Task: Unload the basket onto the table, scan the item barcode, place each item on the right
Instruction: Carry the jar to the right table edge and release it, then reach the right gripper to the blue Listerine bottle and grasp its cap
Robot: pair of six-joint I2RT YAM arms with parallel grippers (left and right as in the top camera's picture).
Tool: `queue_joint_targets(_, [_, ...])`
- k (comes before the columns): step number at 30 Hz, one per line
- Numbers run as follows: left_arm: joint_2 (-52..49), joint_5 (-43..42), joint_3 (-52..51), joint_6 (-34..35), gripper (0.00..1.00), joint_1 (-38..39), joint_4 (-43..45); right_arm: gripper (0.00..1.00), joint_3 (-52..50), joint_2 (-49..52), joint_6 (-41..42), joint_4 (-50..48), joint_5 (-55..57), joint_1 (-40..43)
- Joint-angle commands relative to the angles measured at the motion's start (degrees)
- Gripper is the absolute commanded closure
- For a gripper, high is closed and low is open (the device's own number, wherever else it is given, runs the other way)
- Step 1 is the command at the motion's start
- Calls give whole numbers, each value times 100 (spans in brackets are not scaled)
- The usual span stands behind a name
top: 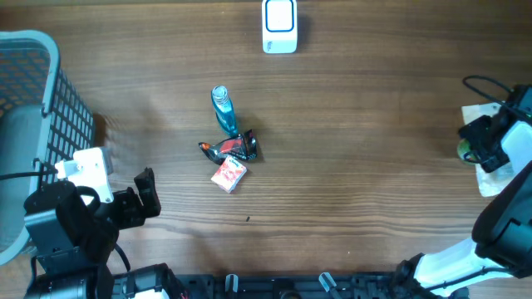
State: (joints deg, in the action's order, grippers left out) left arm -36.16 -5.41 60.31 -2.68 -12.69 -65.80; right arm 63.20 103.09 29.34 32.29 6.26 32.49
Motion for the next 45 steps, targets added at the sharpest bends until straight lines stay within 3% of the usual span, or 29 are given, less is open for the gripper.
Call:
queue_joint_targets(1, [9,-28,-4,57,0,33,13,34,-13,310,70,-107,-33,413])
queue_joint_targets(4, [9,-28,-4,57,0,33,13,28,-11,310,83,-201,-195,885])
queue_joint_targets(6, [9,-28,-4,55,0,33,13,25,-7,308,-11,-197,-1036,1176])
queue_joint_targets(9, [9,-28,-4,55,0,33,15,0,68,219,-236,-46,-1941,1246])
queue_joint_targets(14, [9,-28,-4,55,0,33,13,0,520,-833,-223,708,-1971,1237])
queue_joint_targets(19, [9,-28,-7,55,0,33,13,0,833,-2881,48,1810,-2020,1088])
queue_joint_targets(21, [9,-28,-7,55,0,33,13,0,833,-3746,59,2262,-2120,481])
queue_joint_targets(24, [9,-28,-4,55,0,33,15,0,831,-4249,50,1926,-1818,-970])
queue_joint_targets(28, [9,-28,-4,55,0,33,13,0,833,-3602,-391,498,-1891,-3635])
queue_joint_targets(31, [9,-28,-4,55,0,33,13,0,918,-2767,-553,-227,-1609,-4795])
queue_joint_targets(37, [9,-28,-4,55,0,33,13,0,2214,-575,-841,-356,-1834,-6144])
queue_joint_targets(41, [9,-28,-7,55,0,33,13,0,3220,146,-837,-293,-1805,-6601])
queue_joint_targets(45, [9,-28,-7,57,0,33,13,0,3362,378,-1056,-455,-1255,-6911])
